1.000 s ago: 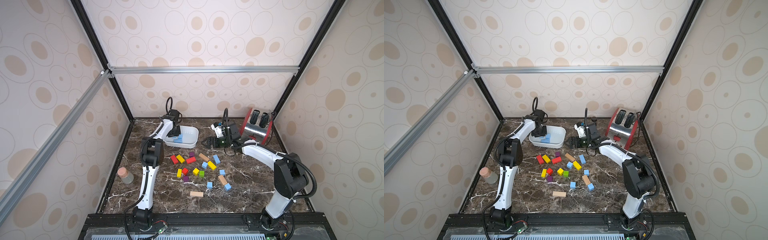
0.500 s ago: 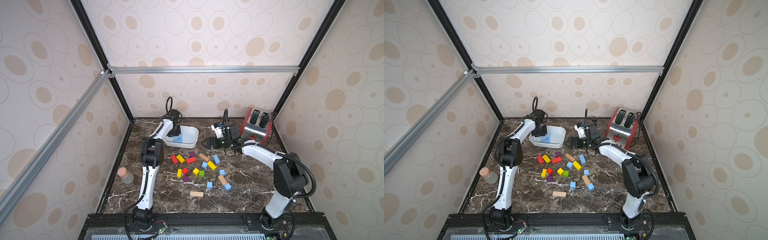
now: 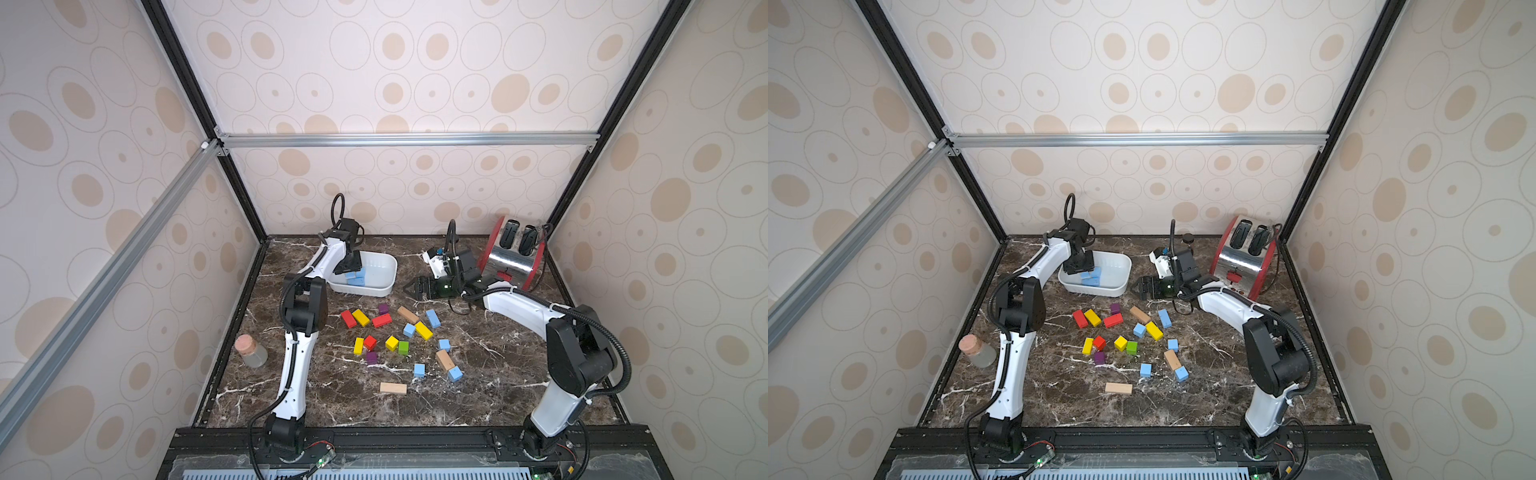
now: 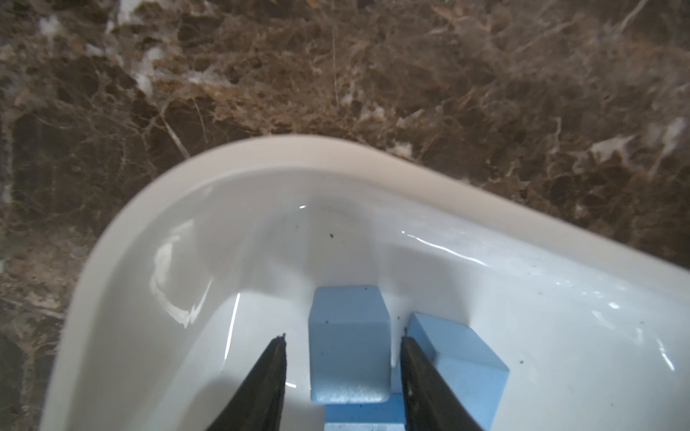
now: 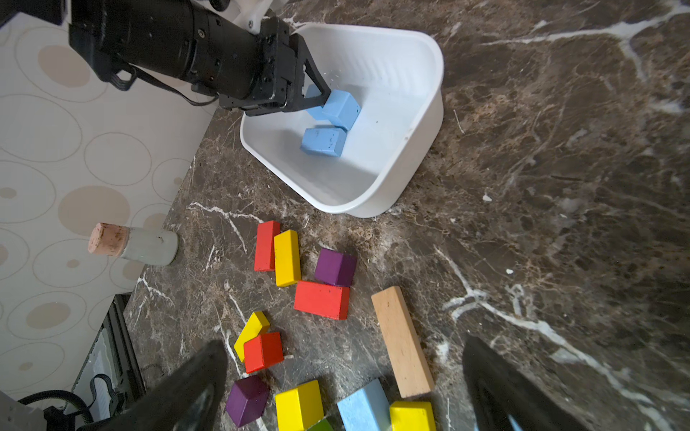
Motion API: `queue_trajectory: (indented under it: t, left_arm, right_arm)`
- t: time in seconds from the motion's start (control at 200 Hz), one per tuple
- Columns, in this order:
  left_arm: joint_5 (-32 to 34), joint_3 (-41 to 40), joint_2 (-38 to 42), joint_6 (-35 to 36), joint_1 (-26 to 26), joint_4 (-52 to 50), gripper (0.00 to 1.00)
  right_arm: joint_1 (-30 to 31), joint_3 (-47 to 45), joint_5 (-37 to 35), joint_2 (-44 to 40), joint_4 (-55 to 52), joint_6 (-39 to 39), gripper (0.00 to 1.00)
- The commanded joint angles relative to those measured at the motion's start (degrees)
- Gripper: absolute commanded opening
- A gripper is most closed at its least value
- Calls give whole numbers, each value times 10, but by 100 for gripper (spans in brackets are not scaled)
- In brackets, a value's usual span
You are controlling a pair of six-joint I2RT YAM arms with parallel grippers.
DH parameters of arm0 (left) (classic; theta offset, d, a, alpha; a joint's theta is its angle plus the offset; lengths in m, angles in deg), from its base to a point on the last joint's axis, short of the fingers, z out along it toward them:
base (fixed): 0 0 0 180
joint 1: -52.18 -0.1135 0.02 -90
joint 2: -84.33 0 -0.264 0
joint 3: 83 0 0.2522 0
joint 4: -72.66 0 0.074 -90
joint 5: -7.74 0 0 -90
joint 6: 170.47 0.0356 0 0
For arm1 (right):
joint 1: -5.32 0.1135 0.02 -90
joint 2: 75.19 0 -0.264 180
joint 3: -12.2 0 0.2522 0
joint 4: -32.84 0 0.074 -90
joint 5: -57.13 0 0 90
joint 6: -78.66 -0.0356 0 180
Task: Pick out the blue building blocks
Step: Place the building block in the storage box, then pick up the building block from the center of the board.
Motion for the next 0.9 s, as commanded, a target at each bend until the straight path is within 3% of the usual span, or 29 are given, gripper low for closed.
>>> queue_trajectory:
  t: [0.0, 0.456, 0.671, 0.891]
  left_arm:
    - [-1, 21, 1, -2, -5, -21, 53]
    - [-14, 19, 62, 16, -5, -21, 65]
    - [-14, 4, 121, 33, -5, -24, 79]
    - [-23, -40, 203, 54, -3, -25, 83]
  right_arm:
    - [-4, -7, 5, -22, 0, 10, 100]
    - [-4, 13, 0, -45, -40, 36, 100]
    - [-4, 22, -9, -69, -76, 52, 100]
    - [-4, 17, -33, -113, -119, 63, 100]
